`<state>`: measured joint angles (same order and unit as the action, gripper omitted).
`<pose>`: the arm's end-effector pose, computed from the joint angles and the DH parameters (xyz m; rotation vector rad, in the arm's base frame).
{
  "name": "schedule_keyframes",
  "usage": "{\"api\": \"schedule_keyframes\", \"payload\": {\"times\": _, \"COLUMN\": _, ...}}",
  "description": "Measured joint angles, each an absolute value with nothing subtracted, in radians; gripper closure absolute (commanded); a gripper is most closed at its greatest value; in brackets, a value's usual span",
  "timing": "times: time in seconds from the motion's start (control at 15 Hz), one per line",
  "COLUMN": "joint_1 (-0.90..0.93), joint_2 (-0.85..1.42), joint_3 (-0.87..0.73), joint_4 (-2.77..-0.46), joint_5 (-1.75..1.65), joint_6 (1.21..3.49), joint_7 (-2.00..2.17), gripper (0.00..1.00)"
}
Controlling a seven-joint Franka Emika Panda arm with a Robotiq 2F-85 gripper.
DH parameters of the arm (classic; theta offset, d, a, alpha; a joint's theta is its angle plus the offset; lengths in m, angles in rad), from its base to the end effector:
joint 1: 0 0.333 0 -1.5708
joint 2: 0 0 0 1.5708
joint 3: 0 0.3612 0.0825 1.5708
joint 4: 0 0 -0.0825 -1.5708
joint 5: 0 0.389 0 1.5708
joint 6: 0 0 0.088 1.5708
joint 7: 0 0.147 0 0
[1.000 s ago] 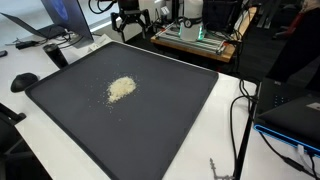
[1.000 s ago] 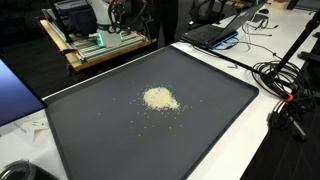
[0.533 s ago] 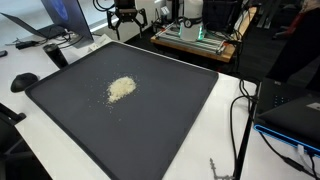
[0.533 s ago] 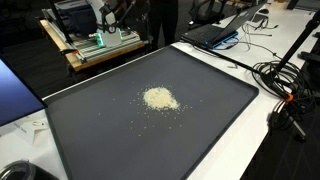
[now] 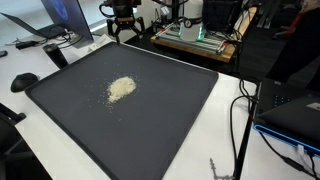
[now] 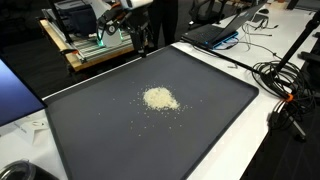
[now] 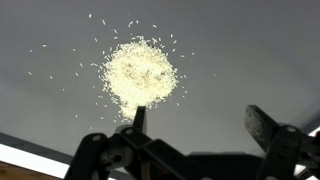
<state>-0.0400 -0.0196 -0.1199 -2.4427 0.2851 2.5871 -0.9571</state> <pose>0.4982 -0.0796 0.3266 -2.9401 -0.8556 -0.3513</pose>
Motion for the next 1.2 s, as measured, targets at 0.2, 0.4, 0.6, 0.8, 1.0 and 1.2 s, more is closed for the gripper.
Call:
{"api": "schedule_keyframes", "payload": {"times": 0.2, "joint_1": -0.04, "joint_2": 0.042, "joint_3": -0.11, "joint_4": -2.427, "joint_5": 0.286, "joint_6": 2.664, "joint_7": -0.859, "gripper": 0.0}}
{"api": "schedule_keyframes", "payload": {"times": 0.4, "joint_1": -0.04, "joint_2": 0.12, "joint_3": -0.094, "joint_4": -2.405, "joint_5": 0.279, "joint_6": 2.774, "joint_7": -0.77, "gripper": 0.0}}
{"api": "schedule_keyframes", "payload": {"times": 0.6, "joint_1": -0.041, "joint_2": 0.207, "joint_3": -0.086, "joint_4": -2.379, "joint_5": 0.224, "joint_6": 2.849, "joint_7": -0.686, "gripper": 0.0}}
{"api": "schedule_keyframes", "payload": {"times": 0.8, "joint_1": -0.042, "joint_2": 0.281, "joint_3": -0.089, "joint_4": -2.348, "joint_5": 0.105, "joint_6": 2.88, "joint_7": -0.568, "gripper": 0.0}}
{"api": "schedule_keyframes", "payload": {"times": 1.0, "joint_1": -0.044, "joint_2": 0.332, "joint_3": -0.092, "joint_4": -2.314, "joint_5": 0.004, "joint_6": 2.882, "joint_7": -0.468, "gripper": 0.0}}
{"api": "schedule_keyframes", "payload": {"times": 1.2, "joint_1": -0.044, "joint_2": 0.369, "joint_3": -0.092, "joint_4": -2.281, "joint_5": -0.065, "joint_6": 2.879, "joint_7": -0.406, "gripper": 0.0}}
